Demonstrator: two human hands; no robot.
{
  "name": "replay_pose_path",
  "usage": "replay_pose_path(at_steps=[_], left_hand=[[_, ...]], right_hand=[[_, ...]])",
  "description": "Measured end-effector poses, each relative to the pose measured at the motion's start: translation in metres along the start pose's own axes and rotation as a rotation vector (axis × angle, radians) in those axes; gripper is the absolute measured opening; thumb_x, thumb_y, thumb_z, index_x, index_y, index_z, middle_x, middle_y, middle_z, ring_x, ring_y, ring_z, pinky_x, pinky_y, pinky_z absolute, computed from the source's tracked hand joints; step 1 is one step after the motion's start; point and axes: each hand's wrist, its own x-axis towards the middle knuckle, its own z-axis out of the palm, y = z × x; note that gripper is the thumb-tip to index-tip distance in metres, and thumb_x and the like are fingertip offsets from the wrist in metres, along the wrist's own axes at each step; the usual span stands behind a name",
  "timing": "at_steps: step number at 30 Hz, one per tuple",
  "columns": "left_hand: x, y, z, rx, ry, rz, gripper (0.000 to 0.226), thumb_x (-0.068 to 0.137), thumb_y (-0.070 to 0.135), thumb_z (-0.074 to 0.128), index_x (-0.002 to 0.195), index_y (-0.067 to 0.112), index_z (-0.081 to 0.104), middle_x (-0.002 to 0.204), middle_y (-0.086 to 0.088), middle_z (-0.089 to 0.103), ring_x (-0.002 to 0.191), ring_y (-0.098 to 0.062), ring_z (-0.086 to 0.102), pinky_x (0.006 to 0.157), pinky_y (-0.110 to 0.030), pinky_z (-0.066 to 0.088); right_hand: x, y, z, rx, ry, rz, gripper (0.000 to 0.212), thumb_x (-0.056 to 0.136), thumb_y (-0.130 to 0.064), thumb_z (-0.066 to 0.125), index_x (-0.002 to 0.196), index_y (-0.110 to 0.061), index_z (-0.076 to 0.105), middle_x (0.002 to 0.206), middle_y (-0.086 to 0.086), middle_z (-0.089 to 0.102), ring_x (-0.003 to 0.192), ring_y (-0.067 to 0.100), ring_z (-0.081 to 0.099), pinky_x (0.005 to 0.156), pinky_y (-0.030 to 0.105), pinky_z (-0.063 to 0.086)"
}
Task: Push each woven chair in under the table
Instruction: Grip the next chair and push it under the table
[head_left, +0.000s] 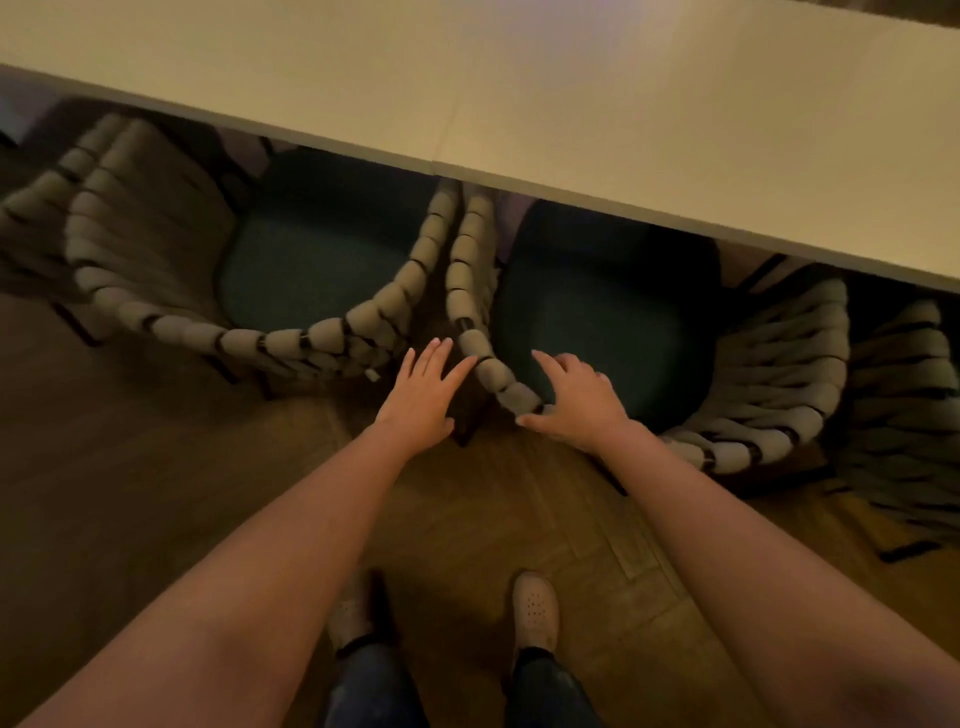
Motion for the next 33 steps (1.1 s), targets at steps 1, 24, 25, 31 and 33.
replay_pose_path(at_steps=[1,24,25,31,33], left_hand=[[-0.006,-0.020,-0.002,-0.001,0.000,-0.027,0.092,0.088,0.026,0.066,0.154,0.029,0.003,0.162,-0.009,-0.003,0.149,-0.025,-0.007,0.121,-0.047,0.002],[-0.189,-0.596,-0.027,-0.082,0.003,-0.608,0.089,0.087,0.019,0.063,0.155,0.026,0.006,0.161,-0.013,-0.003,0.148,-0.028,-0.009,0.120,-0.049,-0.001],[-0.185,-0.615,-0.027,-0.079,-0.004,-0.622,0.089,0.087,0.020,0.064,0.155,0.026,0.006,0.161,-0.013,-0.003,0.148,-0.029,-0.010,0.120,-0.050,-0.001],[-0.157,-0.735,-0.061,0.010,-0.094,-0.703,0.078,0.091,0.014,0.057,0.154,0.022,0.012,0.160,-0.017,-0.003,0.148,-0.033,-0.009,0.117,-0.055,0.001],[-0.144,-0.769,-0.078,0.055,-0.105,-0.721,0.076,0.091,0.011,0.055,0.154,0.021,0.012,0.161,-0.016,-0.002,0.148,-0.032,-0.008,0.117,-0.056,0.002]], right_hand=[[0.006,-0.024,0.000,0.017,0.028,-0.043,0.092,0.081,-0.055,0.068,0.154,-0.030,0.016,0.155,0.007,0.029,0.141,0.027,0.029,0.116,0.050,0.026],[0.235,-0.587,0.060,-0.049,0.044,-0.438,0.086,0.085,-0.054,0.064,0.153,-0.027,0.020,0.159,0.010,0.016,0.147,0.028,0.012,0.121,0.044,0.012],[0.251,-0.603,0.061,-0.065,0.056,-0.463,0.086,0.085,-0.053,0.064,0.153,-0.026,0.019,0.160,0.010,0.015,0.148,0.027,0.011,0.121,0.044,0.012],[0.354,-0.713,0.052,-0.138,0.043,-0.577,0.085,0.085,-0.050,0.066,0.153,-0.026,0.020,0.160,0.010,0.013,0.148,0.028,0.010,0.120,0.045,0.010],[0.377,-0.741,0.052,-0.159,-0.006,-0.607,0.085,0.086,-0.050,0.065,0.153,-0.026,0.018,0.161,0.011,0.011,0.149,0.028,0.007,0.120,0.045,0.007]])
